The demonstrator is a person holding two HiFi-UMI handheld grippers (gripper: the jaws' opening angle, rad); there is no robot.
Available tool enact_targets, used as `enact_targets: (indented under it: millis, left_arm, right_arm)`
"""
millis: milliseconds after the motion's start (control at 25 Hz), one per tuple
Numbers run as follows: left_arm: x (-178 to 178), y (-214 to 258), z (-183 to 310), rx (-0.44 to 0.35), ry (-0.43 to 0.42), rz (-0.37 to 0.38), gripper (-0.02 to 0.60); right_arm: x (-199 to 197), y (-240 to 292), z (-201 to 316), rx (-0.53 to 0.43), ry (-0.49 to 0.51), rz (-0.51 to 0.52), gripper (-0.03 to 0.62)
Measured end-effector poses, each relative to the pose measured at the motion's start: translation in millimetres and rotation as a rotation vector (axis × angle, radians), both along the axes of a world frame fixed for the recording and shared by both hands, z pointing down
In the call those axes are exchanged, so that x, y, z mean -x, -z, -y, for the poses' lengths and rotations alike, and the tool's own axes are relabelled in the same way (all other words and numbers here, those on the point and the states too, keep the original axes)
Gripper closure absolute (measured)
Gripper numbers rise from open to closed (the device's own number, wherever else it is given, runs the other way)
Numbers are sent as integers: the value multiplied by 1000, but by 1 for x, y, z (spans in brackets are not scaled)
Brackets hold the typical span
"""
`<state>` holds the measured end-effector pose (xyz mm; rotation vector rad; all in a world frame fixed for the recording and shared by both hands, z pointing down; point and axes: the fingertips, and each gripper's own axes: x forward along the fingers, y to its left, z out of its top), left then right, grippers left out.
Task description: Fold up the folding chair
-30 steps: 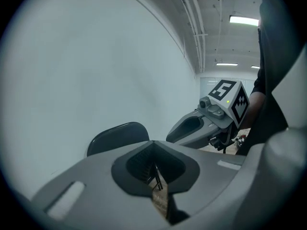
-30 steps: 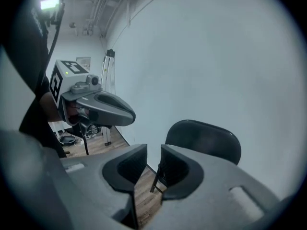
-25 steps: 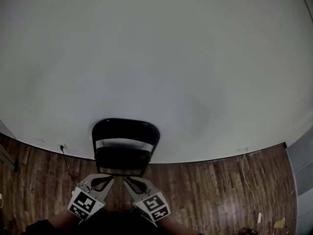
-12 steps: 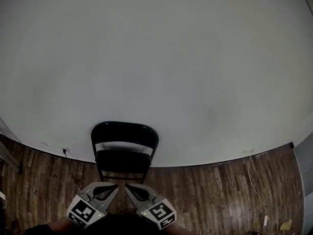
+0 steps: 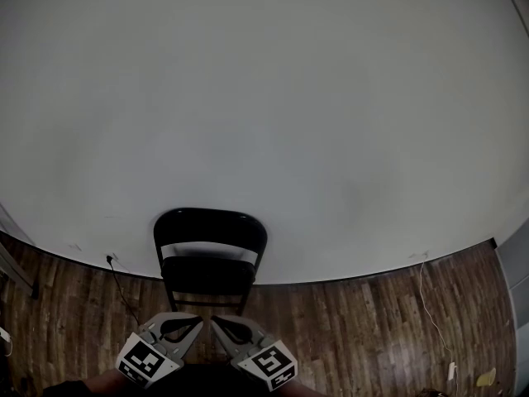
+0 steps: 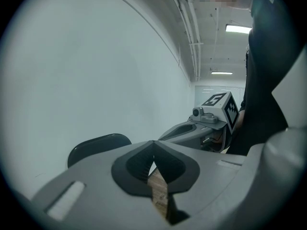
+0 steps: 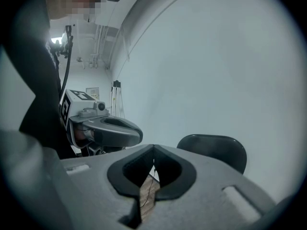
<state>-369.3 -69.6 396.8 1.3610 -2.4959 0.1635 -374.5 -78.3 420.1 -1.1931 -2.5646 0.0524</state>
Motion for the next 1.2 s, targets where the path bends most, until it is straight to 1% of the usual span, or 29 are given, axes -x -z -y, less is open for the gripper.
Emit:
enact_targets:
  millis: [280, 1200]
  left_arm:
    - [0, -1, -2, 2, 2, 0, 580]
    - [-3, 0, -4, 8, 8, -2, 580]
  right_arm:
    - [-2, -4, -2, -26, 9, -2, 592]
    - [-6, -8, -2, -18, 2, -24, 592]
